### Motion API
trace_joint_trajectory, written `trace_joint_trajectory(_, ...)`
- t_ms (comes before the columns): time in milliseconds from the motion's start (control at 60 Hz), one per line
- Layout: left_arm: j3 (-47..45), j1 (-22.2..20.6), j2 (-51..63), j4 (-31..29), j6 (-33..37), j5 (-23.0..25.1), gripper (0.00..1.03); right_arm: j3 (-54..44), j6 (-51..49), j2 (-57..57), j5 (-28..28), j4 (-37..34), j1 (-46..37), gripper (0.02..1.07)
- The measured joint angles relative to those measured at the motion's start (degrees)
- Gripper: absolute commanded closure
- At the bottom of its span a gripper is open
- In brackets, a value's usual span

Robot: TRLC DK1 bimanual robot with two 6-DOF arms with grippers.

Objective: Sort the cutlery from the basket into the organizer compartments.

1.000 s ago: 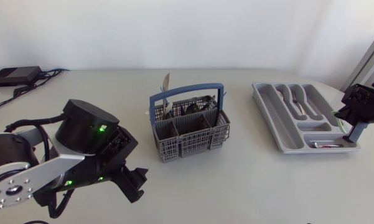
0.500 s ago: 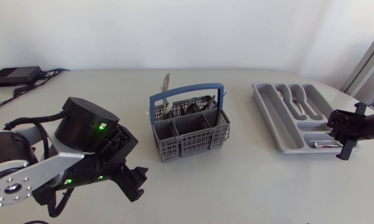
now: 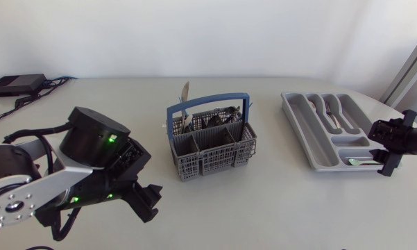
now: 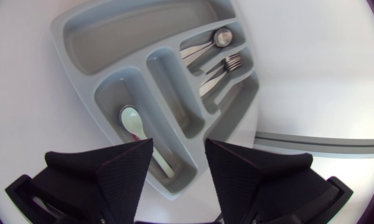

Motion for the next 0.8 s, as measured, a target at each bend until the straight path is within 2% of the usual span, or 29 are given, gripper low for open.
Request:
trace_joint_trajectory(250,4.96,8.5,3.52,0.2,0.24,0.52,0.21,-0.13,8.76,-16.68,-7.13,-12.24,5.4,0.3)
trace_joint_trajectory(500,13.09,17.07,12.09,-2.08,0.98,3.45,0.21,-4.94,22.27,-27.63,-8.52,-17.0,20.48,0.3)
trace_joint_trajectory(567,15.63,19.26,14.47,-2.84,1.79,6.23,0.21,-5.99,26.51,-28.63,-8.55,-17.29,25.35,0.3)
trace_joint_trajectory(667,17.09,21.05,15.56,-3.06,4.0,10.12,0.24,-7.21,32.17,-28.92,-8.55,-17.2,32.0,0.3)
trace_joint_trajectory(800,17.05,20.06,15.28,-2.19,7.45,11.69,0.24,-7.74,37.68,-28.89,-8.55,-16.13,39.28,0.3)
